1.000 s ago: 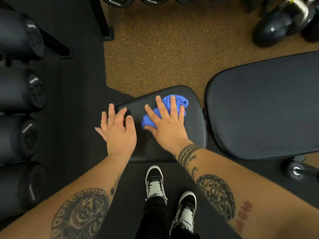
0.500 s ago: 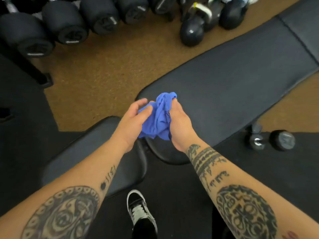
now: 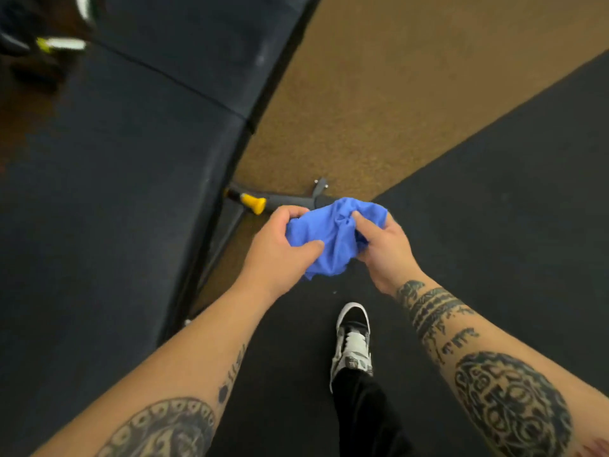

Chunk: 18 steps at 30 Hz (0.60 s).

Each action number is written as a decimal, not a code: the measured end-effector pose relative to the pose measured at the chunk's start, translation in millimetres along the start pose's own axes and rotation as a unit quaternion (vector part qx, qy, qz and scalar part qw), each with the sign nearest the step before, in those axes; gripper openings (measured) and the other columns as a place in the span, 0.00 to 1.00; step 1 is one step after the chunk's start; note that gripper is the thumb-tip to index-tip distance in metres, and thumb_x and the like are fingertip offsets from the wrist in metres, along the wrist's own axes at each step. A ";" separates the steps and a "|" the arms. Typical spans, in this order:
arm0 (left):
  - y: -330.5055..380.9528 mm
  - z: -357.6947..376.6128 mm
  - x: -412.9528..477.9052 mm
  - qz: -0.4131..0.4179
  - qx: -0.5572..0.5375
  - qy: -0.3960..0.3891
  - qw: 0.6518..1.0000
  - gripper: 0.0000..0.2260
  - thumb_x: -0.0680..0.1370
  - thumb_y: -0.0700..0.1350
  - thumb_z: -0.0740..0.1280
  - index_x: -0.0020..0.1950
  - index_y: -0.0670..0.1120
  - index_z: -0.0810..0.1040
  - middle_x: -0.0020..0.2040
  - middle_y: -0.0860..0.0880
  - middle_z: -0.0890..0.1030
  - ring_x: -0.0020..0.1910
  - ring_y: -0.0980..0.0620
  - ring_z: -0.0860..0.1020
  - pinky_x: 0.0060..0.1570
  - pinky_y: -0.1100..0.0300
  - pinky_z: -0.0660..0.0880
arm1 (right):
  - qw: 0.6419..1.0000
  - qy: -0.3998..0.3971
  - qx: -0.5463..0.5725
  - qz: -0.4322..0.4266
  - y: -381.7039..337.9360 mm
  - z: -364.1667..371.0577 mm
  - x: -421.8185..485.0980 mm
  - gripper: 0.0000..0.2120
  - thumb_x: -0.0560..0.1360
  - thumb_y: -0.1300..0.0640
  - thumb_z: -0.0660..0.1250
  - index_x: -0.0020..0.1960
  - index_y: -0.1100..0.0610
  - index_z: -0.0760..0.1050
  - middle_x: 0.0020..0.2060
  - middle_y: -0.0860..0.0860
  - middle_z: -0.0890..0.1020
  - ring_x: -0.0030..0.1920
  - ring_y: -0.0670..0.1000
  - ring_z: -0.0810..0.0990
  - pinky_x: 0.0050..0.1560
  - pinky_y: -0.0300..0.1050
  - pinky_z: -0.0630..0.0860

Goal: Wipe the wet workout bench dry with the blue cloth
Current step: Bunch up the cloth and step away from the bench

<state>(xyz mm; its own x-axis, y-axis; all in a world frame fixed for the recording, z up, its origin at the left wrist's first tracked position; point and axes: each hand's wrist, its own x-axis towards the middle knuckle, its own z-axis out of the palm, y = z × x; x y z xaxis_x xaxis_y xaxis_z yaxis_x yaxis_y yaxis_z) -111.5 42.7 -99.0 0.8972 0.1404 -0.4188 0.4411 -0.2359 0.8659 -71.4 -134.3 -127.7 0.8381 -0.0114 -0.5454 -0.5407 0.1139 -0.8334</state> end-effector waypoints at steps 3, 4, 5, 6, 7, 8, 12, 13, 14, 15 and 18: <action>-1.1 83.4 58.9 -0.063 0.050 -0.036 0.996 0.20 0.70 0.41 0.73 0.60 0.51 0.73 0.55 0.50 0.80 0.51 0.50 0.79 0.51 0.54 0.78 | 0.998 0.058 -0.034 0.003 -3.4 -71.1 54.3 0.05 0.78 0.59 0.69 0.50 0.50 0.80 0.49 0.55 0.85 0.51 0.55 0.85 0.48 0.56 0.83; -6.0 104.3 75.7 -0.087 0.075 -0.045 0.992 0.19 0.72 0.42 0.73 0.60 0.50 0.73 0.56 0.49 0.80 0.51 0.49 0.79 0.51 0.53 0.78 | 0.996 0.072 -0.047 0.017 1.3 -88.8 70.9 0.04 0.78 0.59 0.70 0.49 0.50 0.80 0.49 0.56 0.85 0.52 0.56 0.85 0.49 0.57 0.83; -11.9 121.9 91.0 -0.110 0.099 -0.048 0.988 0.18 0.73 0.42 0.72 0.61 0.50 0.73 0.56 0.48 0.79 0.52 0.48 0.79 0.52 0.52 0.78 | 0.994 0.084 -0.060 0.037 8.0 -102.8 86.4 0.04 0.78 0.59 0.70 0.50 0.51 0.79 0.49 0.56 0.85 0.52 0.56 0.85 0.47 0.56 0.84; -17.8 137.0 104.7 -0.128 0.115 -0.047 0.984 0.16 0.74 0.43 0.72 0.60 0.49 0.74 0.55 0.48 0.79 0.52 0.47 0.79 0.53 0.51 0.78 | 0.992 0.091 -0.072 0.057 15.0 -113.8 99.8 0.03 0.78 0.59 0.69 0.51 0.52 0.79 0.49 0.56 0.85 0.51 0.55 0.86 0.44 0.54 0.84; -23.0 150.6 117.1 -0.141 0.125 -0.045 0.981 0.15 0.74 0.43 0.72 0.59 0.49 0.75 0.54 0.49 0.80 0.52 0.47 0.79 0.53 0.52 0.78 | 0.988 0.099 -0.090 0.074 23.1 -123.7 113.0 0.03 0.78 0.59 0.69 0.51 0.53 0.78 0.49 0.56 0.85 0.49 0.55 0.86 0.41 0.50 0.84; -27.9 161.7 128.8 -0.147 0.129 -0.041 0.980 0.13 0.75 0.43 0.72 0.58 0.50 0.76 0.52 0.50 0.80 0.52 0.47 0.80 0.51 0.54 0.78 | 0.984 0.108 -0.109 0.088 31.5 -131.8 126.0 0.03 0.78 0.58 0.69 0.52 0.54 0.78 0.49 0.56 0.85 0.49 0.54 0.86 0.38 0.48 0.83; -46.6 194.8 164.3 -0.164 0.129 -0.007 0.978 0.12 0.76 0.44 0.70 0.60 0.52 0.79 0.54 0.51 0.82 0.50 0.49 0.80 0.44 0.60 0.74 | 0.966 0.156 -0.166 0.122 57.2 -153.7 172.5 0.07 0.78 0.57 0.70 0.54 0.56 0.75 0.46 0.53 0.81 0.48 0.56 0.84 0.42 0.54 0.85; -50.4 200.3 170.2 -0.166 0.131 -0.002 0.977 0.14 0.77 0.45 0.70 0.62 0.52 0.79 0.57 0.50 0.82 0.53 0.49 0.80 0.46 0.60 0.74 | 0.962 0.162 -0.182 0.125 61.2 -158.0 182.8 0.08 0.77 0.56 0.70 0.54 0.56 0.75 0.45 0.54 0.81 0.47 0.56 0.84 0.43 0.56 0.85; -54.8 206.3 175.7 -0.167 0.130 -0.004 0.977 0.17 0.77 0.46 0.69 0.66 0.52 0.77 0.62 0.49 0.81 0.57 0.48 0.79 0.51 0.58 0.75 | 0.958 0.167 -0.197 0.126 66.6 -161.7 192.6 0.10 0.77 0.54 0.70 0.55 0.57 0.75 0.47 0.55 0.82 0.46 0.57 0.84 0.44 0.58 0.85; -55.2 211.1 179.7 -0.176 0.128 -0.015 0.976 0.20 0.78 0.47 0.67 0.71 0.52 0.74 0.67 0.48 0.78 0.63 0.46 0.77 0.58 0.56 0.74 | 0.950 0.166 -0.227 0.136 69.9 -165.8 200.2 0.13 0.76 0.52 0.71 0.57 0.57 0.75 0.50 0.56 0.82 0.47 0.57 0.84 0.45 0.59 0.84; -56.4 218.2 184.7 -0.221 0.124 -0.045 0.966 0.27 0.82 0.50 0.60 0.81 0.50 0.57 0.79 0.46 0.64 0.75 0.43 0.65 0.72 0.47 0.65 | 0.920 0.126 -0.303 0.215 72.5 -175.4 214.2 0.26 0.72 0.41 0.71 0.63 0.55 0.72 0.52 0.53 0.79 0.46 0.57 0.80 0.42 0.53 0.82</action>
<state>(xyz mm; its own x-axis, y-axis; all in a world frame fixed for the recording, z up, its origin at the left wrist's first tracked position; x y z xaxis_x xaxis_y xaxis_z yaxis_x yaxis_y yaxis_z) 34.3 -127.8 -284.8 0.6137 0.1978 -0.7644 0.7632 -0.3966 0.5101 56.4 -302.8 -320.6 0.5361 -0.3337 -0.7754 -0.8229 -0.4115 -0.3918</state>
